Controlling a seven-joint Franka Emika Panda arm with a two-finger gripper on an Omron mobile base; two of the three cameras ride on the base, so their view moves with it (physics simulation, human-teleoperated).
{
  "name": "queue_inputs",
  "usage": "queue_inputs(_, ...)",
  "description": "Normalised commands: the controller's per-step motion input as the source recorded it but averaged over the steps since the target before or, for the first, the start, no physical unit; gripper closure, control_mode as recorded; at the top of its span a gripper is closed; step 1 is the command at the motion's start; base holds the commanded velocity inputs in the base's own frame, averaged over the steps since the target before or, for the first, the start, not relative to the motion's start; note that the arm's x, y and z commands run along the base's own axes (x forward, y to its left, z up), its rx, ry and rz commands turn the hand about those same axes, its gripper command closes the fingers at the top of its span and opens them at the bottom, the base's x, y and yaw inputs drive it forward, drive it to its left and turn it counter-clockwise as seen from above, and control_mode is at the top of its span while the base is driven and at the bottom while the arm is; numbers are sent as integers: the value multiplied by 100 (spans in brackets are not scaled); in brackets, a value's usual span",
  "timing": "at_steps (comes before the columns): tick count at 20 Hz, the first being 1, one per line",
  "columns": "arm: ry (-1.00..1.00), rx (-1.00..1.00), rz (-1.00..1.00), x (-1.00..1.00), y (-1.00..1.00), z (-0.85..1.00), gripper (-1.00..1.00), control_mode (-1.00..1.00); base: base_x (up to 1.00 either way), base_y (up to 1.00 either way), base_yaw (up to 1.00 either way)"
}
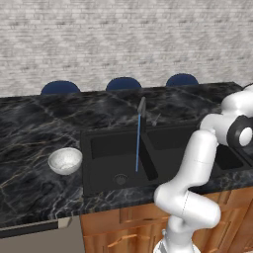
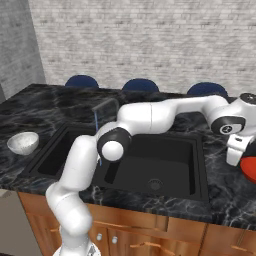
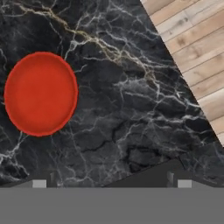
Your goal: Rinse each bowl for a few seconds and place them down in the sink or on the counter.
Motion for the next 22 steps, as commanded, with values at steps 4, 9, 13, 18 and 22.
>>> queue_inputs(4,0,-1,-28,10,0,-12,-100,-100,0,0,0)
queue_inputs(9,0,0,-20,9,0,-11,-100,-100,0,0,0)
queue_inputs(13,0,0,-14,7,-14,-8,-100,-100,0,0,0)
queue_inputs(18,0,0,-7,0,-18,-11,-100,-100,0,0,0)
queue_inputs(22,0,0,-8,0,-2,-12,-100,-100,0,0,0)
